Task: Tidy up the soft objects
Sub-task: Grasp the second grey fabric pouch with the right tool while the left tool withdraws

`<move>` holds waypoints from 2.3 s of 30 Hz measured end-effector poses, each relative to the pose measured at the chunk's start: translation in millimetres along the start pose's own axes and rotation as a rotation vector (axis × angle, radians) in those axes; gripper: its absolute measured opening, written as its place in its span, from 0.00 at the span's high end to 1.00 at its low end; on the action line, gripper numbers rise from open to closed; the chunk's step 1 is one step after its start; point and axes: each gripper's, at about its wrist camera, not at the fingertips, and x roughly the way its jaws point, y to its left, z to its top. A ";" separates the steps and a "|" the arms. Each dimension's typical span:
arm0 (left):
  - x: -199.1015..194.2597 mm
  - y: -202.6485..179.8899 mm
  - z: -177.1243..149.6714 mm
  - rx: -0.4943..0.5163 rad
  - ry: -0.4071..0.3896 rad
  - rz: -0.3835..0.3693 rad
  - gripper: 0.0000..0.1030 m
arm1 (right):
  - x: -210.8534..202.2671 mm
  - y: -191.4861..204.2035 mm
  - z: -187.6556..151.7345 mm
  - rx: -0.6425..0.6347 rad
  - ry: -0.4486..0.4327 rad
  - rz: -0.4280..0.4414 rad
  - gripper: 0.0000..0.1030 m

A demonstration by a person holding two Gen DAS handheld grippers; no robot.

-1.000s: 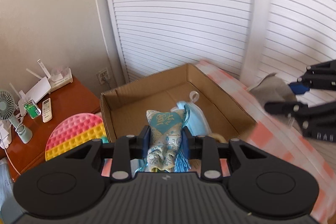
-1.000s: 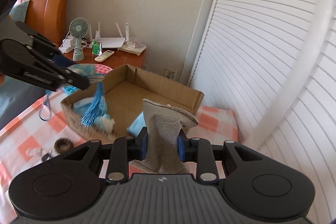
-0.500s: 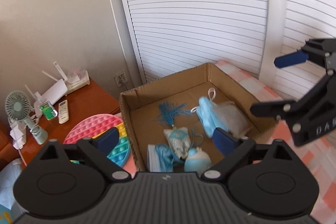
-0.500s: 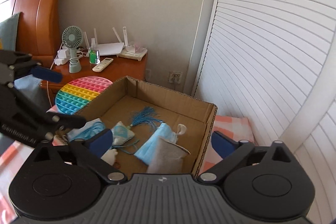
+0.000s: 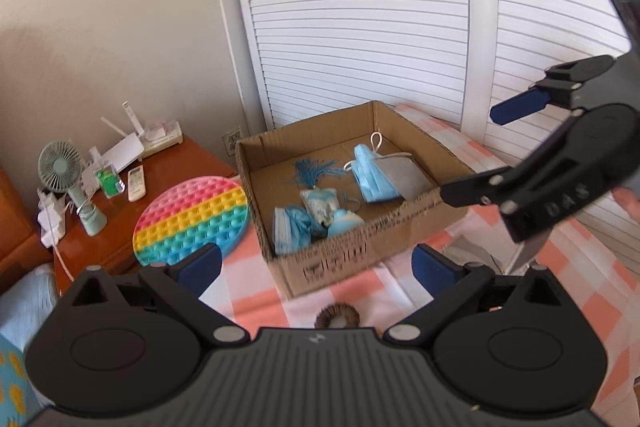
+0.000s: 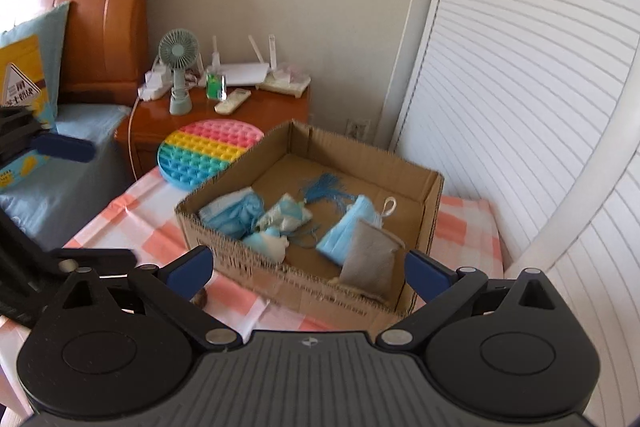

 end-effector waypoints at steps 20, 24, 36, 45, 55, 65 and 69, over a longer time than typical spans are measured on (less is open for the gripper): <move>17.3 2.6 -51.7 -0.032 0.058 0.029 0.01 | 71.3 -17.9 -20.4 0.177 0.342 0.061 0.00; 26.1 5.3 -55.9 -0.026 0.065 0.053 0.01 | 94.1 -37.5 -18.3 0.253 0.463 0.074 0.00; 42.5 10.2 -64.9 -0.007 0.080 0.056 0.01 | 148.4 -39.0 -23.0 0.185 0.746 0.036 0.09; 44.7 9.7 -67.9 -0.003 0.082 0.047 0.01 | 162.0 -29.6 -24.6 0.151 0.825 0.026 0.21; 46.0 14.4 -72.6 0.009 0.093 0.053 0.01 | 178.4 -18.1 -30.2 0.104 0.876 0.012 0.49; 47.0 20.5 -75.7 -0.001 0.105 0.057 0.01 | 160.3 8.0 -25.2 0.074 0.809 0.081 0.56; 48.8 23.5 -78.3 0.004 0.114 0.059 0.01 | 146.2 26.4 -22.4 0.051 0.787 0.116 0.56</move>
